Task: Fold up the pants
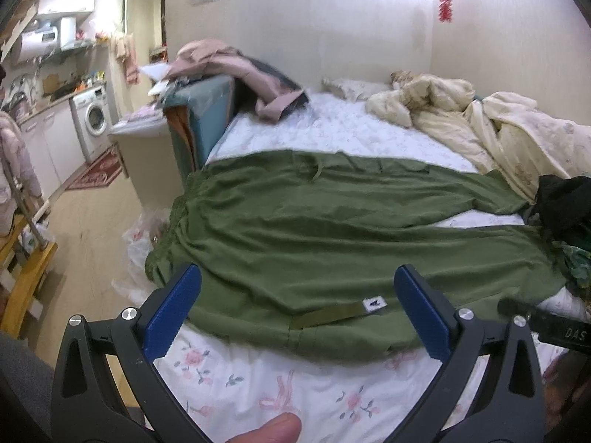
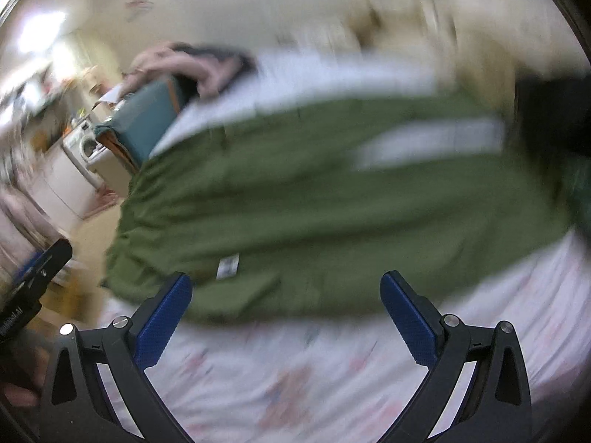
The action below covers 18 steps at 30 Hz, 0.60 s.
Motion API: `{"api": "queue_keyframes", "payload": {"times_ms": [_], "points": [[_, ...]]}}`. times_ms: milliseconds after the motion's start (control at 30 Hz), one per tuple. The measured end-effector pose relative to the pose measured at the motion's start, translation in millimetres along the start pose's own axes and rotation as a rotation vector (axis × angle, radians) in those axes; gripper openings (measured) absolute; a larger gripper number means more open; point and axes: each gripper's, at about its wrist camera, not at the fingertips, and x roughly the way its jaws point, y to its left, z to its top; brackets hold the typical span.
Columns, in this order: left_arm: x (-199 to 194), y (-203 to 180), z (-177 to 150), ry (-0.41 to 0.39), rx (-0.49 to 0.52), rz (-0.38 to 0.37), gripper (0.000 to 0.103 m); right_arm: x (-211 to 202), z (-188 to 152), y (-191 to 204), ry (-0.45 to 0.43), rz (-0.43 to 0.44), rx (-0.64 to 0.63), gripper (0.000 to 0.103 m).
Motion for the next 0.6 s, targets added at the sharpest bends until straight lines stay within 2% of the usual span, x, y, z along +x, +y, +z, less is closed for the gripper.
{"api": "queue_keyframes", "payload": {"times_ms": [100, 200, 267, 400, 533, 600], "points": [[6.8, 5.2, 1.4, 0.045, -0.027, -0.011, 0.103, 34.9, -12.9, -53.0, 0.149, 0.017, 0.245, 0.103], [10.0, 7.6, 0.4, 0.084, -0.041, -0.025, 0.103, 50.3, -14.3, -100.1, 0.173, -0.003, 0.426, 0.102], [11.6, 6.9, 0.9, 0.092, -0.049, -0.027, 0.103, 51.3, -8.4, -121.4, 0.149, -0.025, 0.481, 0.098], [16.2, 12.4, 3.9, 0.099, -0.063, -0.022, 0.103, 37.6, 18.5, -173.9, 0.02, -0.051, 0.614, 0.091], [27.9, 23.4, 4.5, 0.127, -0.084, 0.02, 0.103, 23.4, 44.8, -217.6, -0.068, -0.047, 0.733, 0.091], [34.6, 30.9, 2.6, 0.144, -0.099, 0.039, 0.103, 12.8, 54.6, -231.4, -0.106, -0.085, 0.739, 0.091]]}}
